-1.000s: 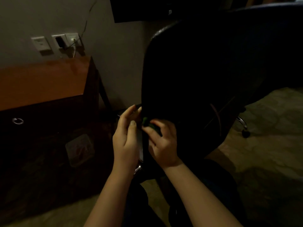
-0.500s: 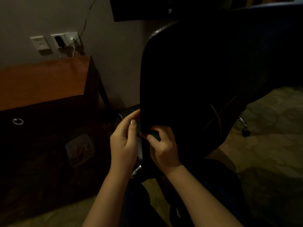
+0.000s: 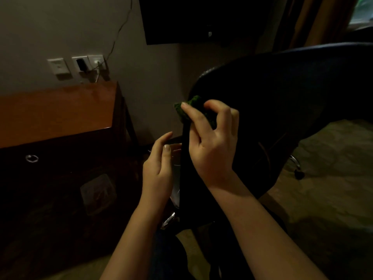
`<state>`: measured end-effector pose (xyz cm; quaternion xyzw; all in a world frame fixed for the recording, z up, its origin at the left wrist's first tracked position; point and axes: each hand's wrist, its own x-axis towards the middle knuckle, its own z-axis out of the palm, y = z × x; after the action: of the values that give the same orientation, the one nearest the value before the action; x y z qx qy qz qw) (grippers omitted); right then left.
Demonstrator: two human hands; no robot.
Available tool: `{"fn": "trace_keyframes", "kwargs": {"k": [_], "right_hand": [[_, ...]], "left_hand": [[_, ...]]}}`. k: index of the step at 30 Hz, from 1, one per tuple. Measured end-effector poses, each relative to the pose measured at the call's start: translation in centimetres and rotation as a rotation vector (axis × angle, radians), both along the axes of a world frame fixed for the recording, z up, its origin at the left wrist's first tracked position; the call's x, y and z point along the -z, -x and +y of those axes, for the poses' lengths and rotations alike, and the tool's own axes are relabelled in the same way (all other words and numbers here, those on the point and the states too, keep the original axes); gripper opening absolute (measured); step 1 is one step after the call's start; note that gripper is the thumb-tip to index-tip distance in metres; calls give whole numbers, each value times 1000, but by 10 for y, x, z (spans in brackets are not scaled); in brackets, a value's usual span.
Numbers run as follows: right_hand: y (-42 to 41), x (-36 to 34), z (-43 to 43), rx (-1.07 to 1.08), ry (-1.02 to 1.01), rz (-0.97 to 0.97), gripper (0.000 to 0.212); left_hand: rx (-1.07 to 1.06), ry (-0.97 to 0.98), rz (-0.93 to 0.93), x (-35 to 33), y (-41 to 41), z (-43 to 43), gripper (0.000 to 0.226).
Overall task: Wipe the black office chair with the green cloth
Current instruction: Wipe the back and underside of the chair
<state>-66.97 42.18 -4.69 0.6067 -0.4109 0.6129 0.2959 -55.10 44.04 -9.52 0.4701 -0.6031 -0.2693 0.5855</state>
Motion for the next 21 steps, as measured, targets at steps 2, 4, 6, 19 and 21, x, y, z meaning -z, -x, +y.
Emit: {"fn": "trace_keyframes", "kwargs": {"k": [2, 4, 6, 19, 21], "right_hand": [[-4, 1, 6, 46, -43, 33, 28], [-7, 5, 10, 81, -100, 74, 28], [-9, 16, 10, 103, -171, 110, 26], [-10, 144, 1, 26, -323, 268, 17], [-9, 151, 0, -3, -423, 162, 19]], "left_hand": [[-12, -13, -1, 0, -1, 2, 34], [-17, -41, 21, 1, -2, 4, 36], [-31, -58, 32, 4, -3, 5, 36], [-40, -127, -111, 38, 5, 12, 42], [-15, -112, -125, 37, 7, 12, 42]]}}
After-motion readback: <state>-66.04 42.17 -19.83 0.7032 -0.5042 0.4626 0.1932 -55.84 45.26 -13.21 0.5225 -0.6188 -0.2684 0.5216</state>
